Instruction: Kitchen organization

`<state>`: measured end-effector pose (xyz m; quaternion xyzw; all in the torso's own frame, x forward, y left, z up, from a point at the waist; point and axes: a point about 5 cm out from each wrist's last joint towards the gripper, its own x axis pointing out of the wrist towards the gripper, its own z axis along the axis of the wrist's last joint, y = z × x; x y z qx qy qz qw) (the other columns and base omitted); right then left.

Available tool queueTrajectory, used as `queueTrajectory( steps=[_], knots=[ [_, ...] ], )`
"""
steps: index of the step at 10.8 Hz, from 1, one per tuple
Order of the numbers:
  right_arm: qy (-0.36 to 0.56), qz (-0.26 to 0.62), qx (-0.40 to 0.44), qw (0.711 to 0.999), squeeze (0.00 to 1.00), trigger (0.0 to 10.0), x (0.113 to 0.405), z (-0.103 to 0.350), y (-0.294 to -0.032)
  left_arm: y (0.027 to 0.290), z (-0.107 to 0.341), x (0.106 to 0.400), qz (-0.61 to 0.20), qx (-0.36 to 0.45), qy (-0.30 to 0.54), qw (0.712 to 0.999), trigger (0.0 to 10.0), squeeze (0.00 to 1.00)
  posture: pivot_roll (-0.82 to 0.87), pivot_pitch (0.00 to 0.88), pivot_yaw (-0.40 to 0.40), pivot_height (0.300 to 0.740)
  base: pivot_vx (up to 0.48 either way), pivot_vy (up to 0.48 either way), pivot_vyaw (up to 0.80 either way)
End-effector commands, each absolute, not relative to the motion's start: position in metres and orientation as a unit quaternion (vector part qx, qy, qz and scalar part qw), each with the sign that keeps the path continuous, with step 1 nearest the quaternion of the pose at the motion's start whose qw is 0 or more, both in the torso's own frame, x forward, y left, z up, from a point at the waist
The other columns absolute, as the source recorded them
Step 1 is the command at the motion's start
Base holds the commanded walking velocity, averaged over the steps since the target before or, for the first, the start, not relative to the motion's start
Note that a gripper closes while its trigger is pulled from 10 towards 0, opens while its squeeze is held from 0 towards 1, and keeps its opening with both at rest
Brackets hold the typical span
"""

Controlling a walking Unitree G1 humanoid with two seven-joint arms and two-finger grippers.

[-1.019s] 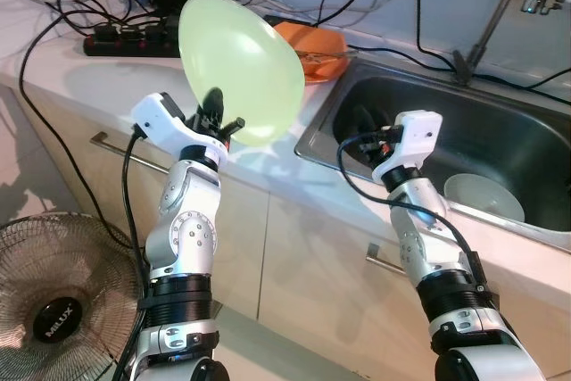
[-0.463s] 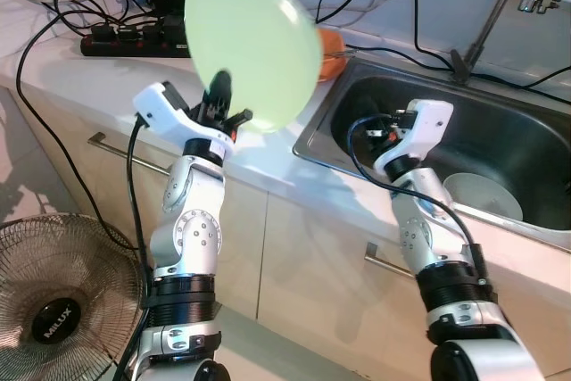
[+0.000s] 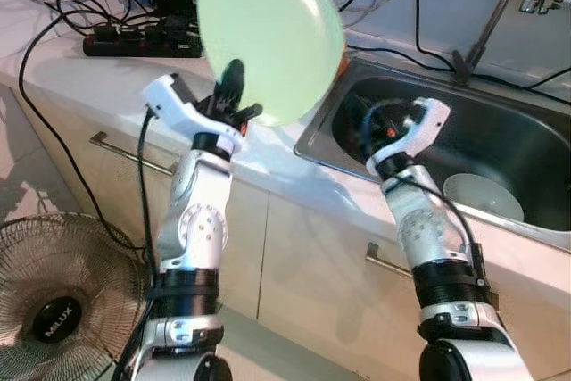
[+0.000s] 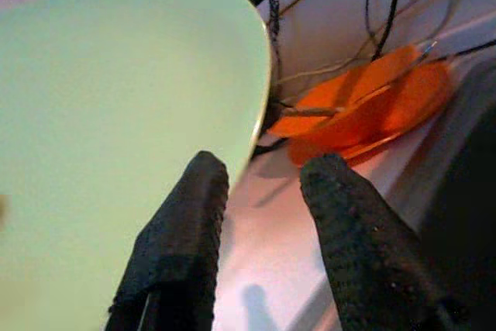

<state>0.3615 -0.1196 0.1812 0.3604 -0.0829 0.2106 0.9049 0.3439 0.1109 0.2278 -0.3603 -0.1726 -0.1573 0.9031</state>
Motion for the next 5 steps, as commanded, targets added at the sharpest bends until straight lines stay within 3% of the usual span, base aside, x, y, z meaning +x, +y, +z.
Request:
queueTrajectory(
  steps=[1, 3, 4, 5],
  knots=[
    [-0.097, 0.23, 0.396, 0.884, 1.0, 10.0, 0.361, 0.1932, -0.1222, 0.0861, 0.2576, 0.343, -0.21, -0.379, -0.212, 0.876, 10.0, 0.0, 0.23, 0.0, -0.07, 0.74, 0.0, 0.0, 0.0],
    [-0.092, 0.258, 0.43, 0.86, 1.0, 10.0, 0.3572, 0.1957, -0.1182, 0.0867, 0.257, 0.3437, -0.215, -0.386, -0.211, 0.872, 10.0, 0.0, 0.23, 0.0, -0.068, 0.74, 0.0, 0.0, 0.0],
    [-0.094, 0.276, 0.447, 0.846, 0.0, 10.0, 0.3551, 0.1977, -0.1148, 0.0864, 0.2565, 0.3442, -0.219, -0.39, -0.208, 0.87, 10.0, 0.0, 0.23, 0.0, -0.067, 0.74, 0.0, 0.0, 0.0],
    [-0.09, 0.287, 0.46, 0.835, 0.0, 10.0, 0.3536, 0.1985, -0.1125, 0.0852, 0.256, 0.3441, -0.225, -0.39, -0.204, 0.869, 10.0, 0.0, 0.23, 0.0, -0.068, 0.74, 0.0, 0.0, 0.0]
  ],
)
